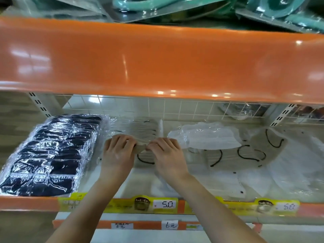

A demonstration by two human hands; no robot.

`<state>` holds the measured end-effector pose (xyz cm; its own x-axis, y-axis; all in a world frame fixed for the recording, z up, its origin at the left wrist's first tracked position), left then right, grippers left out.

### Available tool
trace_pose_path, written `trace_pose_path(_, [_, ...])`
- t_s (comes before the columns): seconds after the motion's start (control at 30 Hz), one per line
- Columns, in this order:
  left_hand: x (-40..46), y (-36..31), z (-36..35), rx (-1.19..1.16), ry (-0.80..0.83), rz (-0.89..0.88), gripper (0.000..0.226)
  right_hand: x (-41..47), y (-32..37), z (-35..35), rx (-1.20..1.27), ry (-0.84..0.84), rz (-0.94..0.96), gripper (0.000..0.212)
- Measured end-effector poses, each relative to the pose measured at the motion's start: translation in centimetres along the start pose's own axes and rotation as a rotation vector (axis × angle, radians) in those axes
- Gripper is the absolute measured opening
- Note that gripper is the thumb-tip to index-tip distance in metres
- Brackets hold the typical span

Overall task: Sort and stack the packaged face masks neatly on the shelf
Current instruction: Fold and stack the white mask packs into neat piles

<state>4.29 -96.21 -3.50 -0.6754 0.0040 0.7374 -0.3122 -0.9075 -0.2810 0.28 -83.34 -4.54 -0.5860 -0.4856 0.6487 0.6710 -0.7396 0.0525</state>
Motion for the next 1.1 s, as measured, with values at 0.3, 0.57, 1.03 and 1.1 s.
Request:
trace_pose_path(0.3, [-2.4,2.2,-0.9,-0.055,0.149,-0.031,0.026,-0.8,2.2,-3.0,-0.016,0.128,-0.078,0.024])
trace_pose_path(0.57, [-4.5,2.2,-0.9,-0.044,0.364,0.032,0.036,-2.7,4.5,-4.9,-0.073,0.225,-0.078,0.026])
trace_pose_path(1.03, [-5.6,2.1,-2.6,0.027,0.544,0.227,0.037,-2.9,5.2,-4.8,-0.122,0.277,-0.06,0.035])
trace_pose_path(1.1, [-5.6,2.2,-2.8,0.036,0.553,0.23,0.039,-3.0,5.1,-4.8,-0.106,0.294,-0.062,0.037])
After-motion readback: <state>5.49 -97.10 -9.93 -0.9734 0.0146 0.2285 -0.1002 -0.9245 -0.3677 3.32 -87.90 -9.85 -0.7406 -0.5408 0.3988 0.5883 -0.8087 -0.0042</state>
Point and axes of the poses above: each hand's wrist, its own x-axis towards the middle knuckle, its own z-axis out of the back of the hand, y = z × x, the point moved 7 cm from there along x, towards the middle knuckle, and after that the axes turned 14 degrees about -x, right-handed, at the moved point
